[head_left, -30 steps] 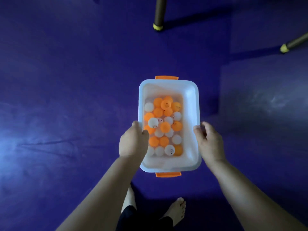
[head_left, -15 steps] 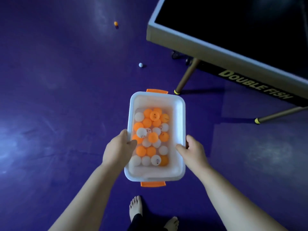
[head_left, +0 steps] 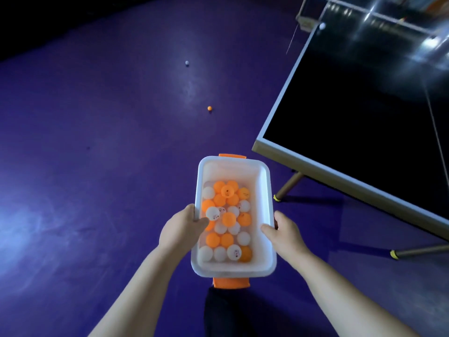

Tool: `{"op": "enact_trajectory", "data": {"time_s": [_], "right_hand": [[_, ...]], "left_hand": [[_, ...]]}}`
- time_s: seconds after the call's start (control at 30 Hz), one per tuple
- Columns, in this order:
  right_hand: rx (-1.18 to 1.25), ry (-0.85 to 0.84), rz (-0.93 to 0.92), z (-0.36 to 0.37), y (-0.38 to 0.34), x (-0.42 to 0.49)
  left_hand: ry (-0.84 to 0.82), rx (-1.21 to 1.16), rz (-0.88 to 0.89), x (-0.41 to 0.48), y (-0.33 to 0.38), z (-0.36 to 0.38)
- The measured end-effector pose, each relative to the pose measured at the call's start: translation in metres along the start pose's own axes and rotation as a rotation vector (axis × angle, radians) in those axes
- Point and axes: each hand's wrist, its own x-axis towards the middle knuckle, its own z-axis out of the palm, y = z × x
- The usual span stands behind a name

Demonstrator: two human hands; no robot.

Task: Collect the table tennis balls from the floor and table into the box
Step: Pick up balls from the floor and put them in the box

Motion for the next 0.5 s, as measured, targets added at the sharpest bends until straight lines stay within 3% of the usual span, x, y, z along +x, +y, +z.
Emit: {"op": "enact_trajectory", "data": {"time_s": [0.3, 0.5], "right_hand": [[-0.007, -0.031, -0.079, -0.030, -0.087, 0.149], [-0.026, -0.079, -0.160, -0.005, -0.169, 0.242]], "left_hand": [[0.020, -0.031, -0.067, 0.127, 0.066, -0.058], [0.147, -0.037, -0.164, 0.214, 0.074, -0.119]]}}
